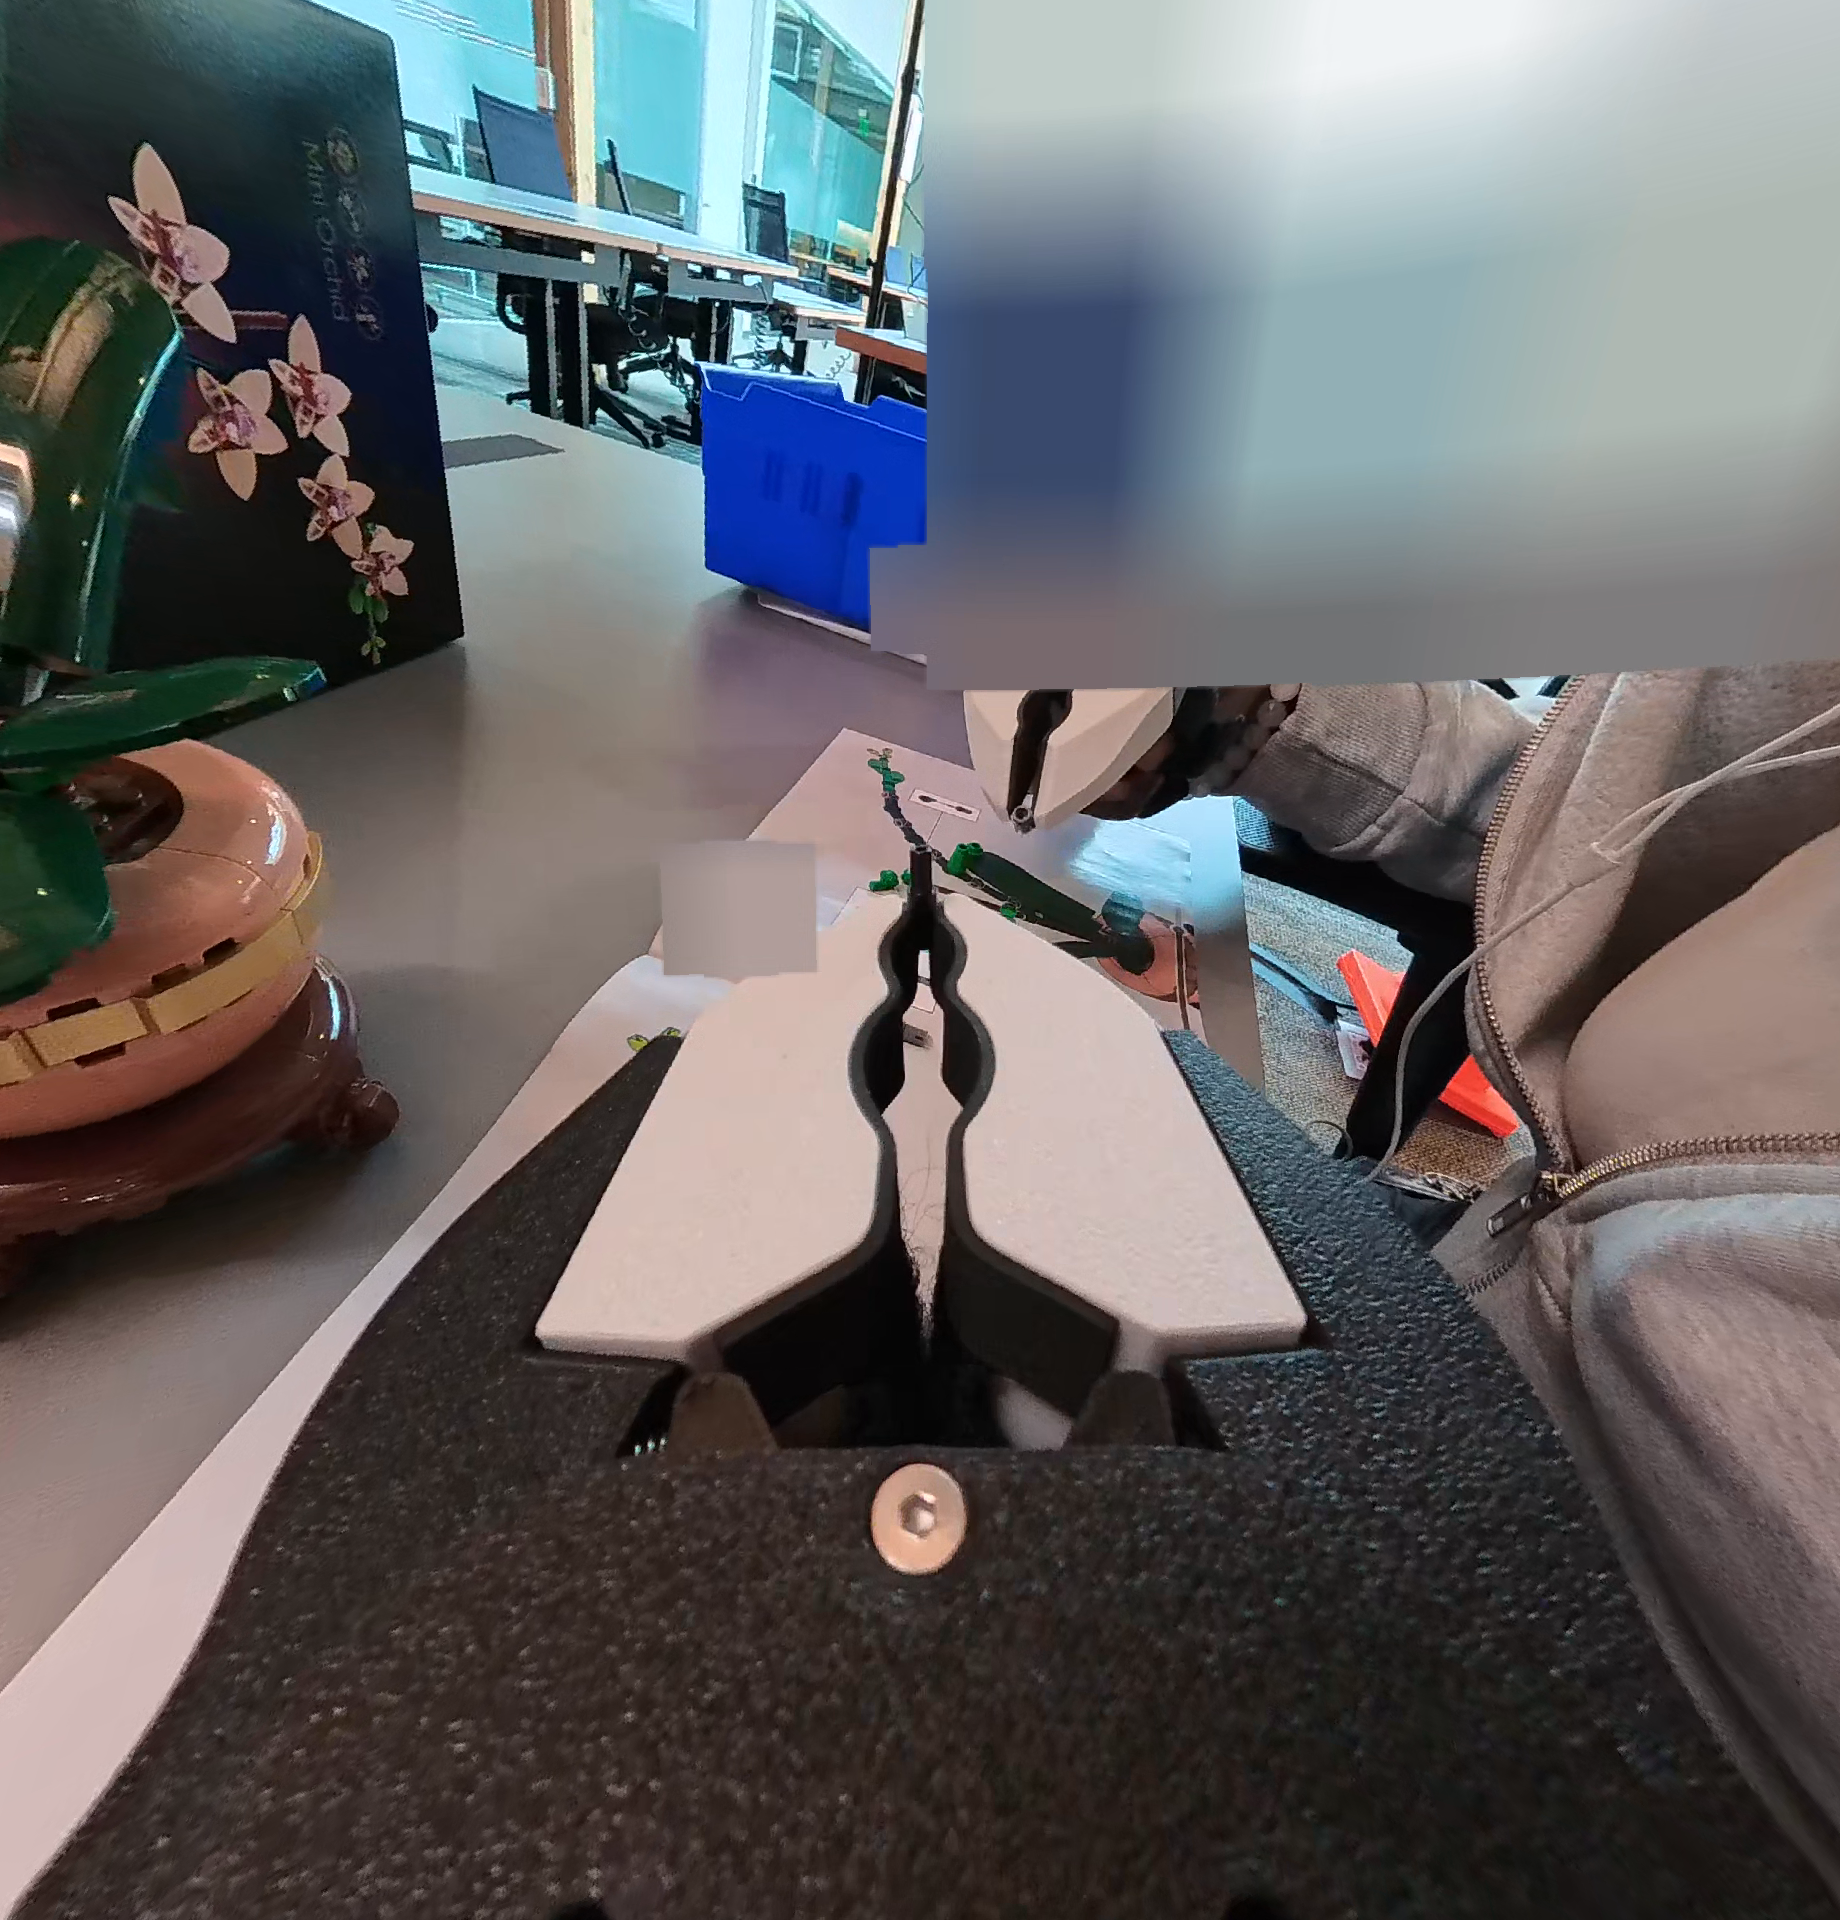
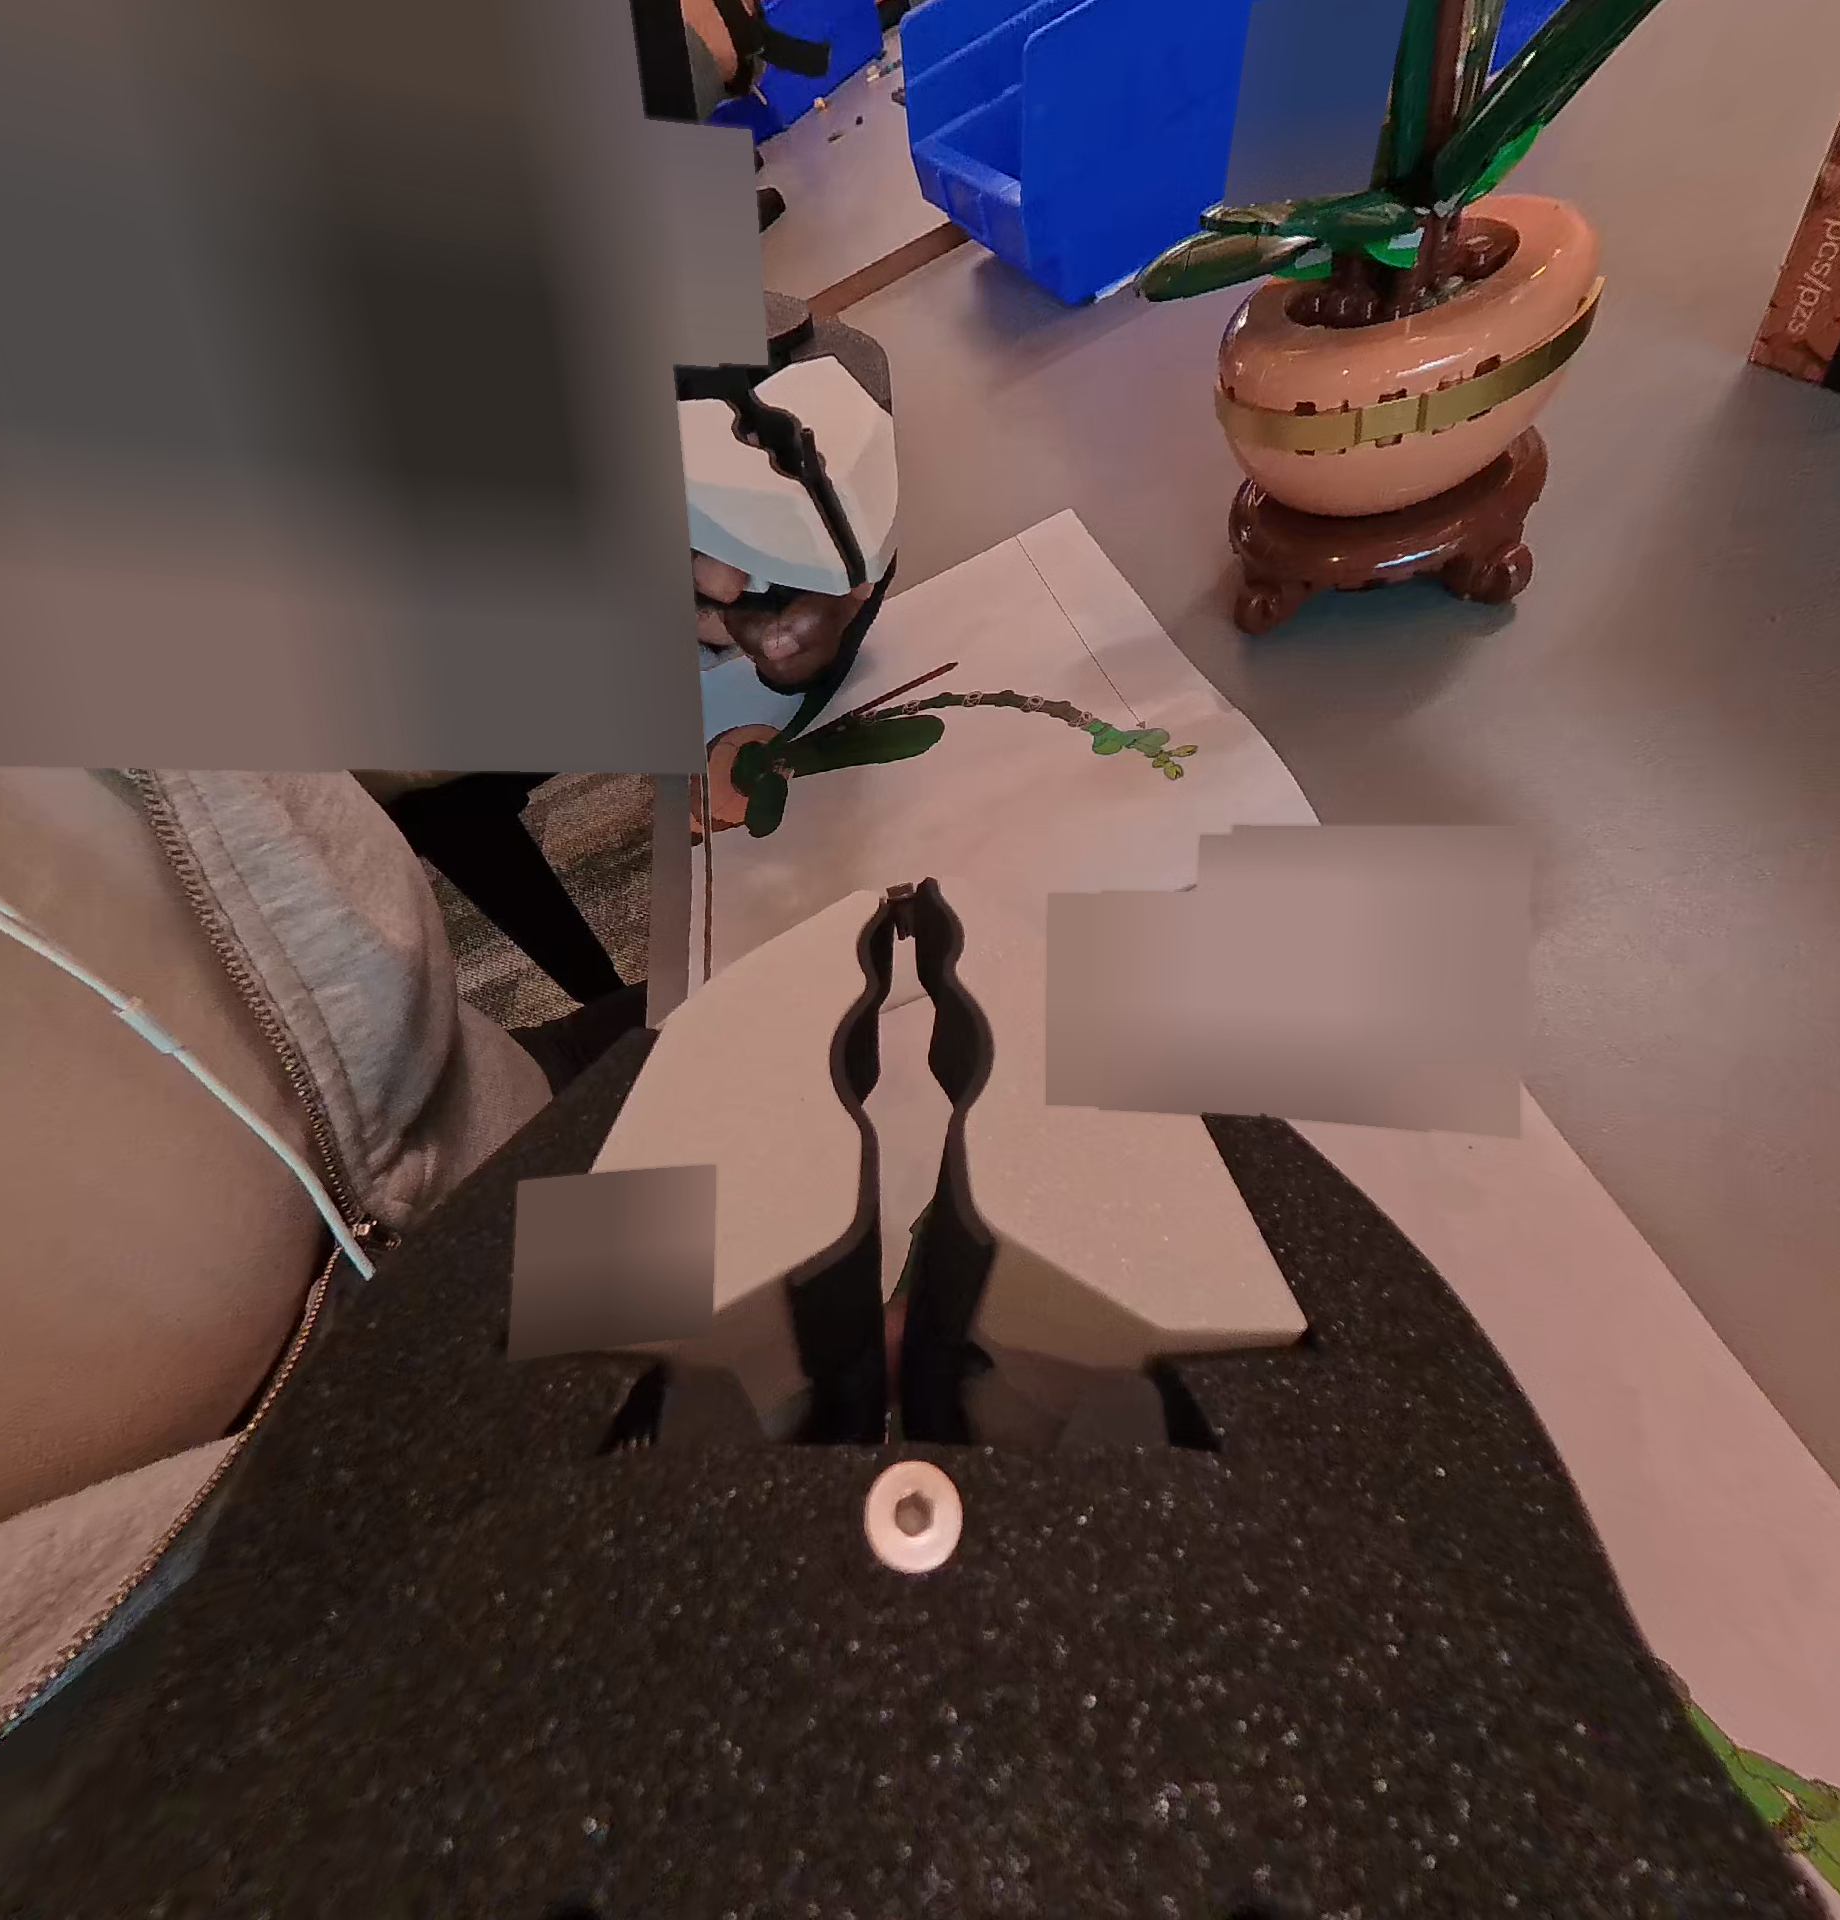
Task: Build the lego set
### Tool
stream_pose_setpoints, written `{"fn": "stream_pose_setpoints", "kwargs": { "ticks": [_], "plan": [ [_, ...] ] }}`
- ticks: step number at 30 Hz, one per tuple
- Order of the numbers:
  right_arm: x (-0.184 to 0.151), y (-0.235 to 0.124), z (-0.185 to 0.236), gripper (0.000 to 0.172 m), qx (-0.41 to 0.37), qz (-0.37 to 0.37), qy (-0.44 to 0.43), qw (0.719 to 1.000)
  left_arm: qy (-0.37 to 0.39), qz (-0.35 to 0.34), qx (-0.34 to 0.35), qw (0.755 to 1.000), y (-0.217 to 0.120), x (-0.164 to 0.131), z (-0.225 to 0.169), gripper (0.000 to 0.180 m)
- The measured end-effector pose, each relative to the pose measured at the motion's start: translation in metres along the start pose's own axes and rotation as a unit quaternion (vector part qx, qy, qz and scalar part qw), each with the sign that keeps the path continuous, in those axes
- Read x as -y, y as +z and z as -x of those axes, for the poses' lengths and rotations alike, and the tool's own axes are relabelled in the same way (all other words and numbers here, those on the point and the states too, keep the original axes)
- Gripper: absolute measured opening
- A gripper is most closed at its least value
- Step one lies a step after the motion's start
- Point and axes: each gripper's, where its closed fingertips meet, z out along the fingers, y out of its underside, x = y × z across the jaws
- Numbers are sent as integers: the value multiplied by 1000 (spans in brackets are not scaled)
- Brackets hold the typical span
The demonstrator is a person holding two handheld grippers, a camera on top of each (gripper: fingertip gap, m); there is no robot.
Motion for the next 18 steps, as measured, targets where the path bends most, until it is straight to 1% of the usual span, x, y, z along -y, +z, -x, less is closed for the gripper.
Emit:
{"fn": "stream_pose_setpoints", "kwargs": {
  "ticks": [7, 18],
  "plan": [
    [-1, 0, 0, 4, -2, 5, -1, 1000, 0, -2, 0, 1000, 0, 0, 0, 1],
    [3, -1, 1, 4, 3, -9, 8, 1000, 0, -17, 9, 1000, -2, 4, 2, 1]
  ]
}}
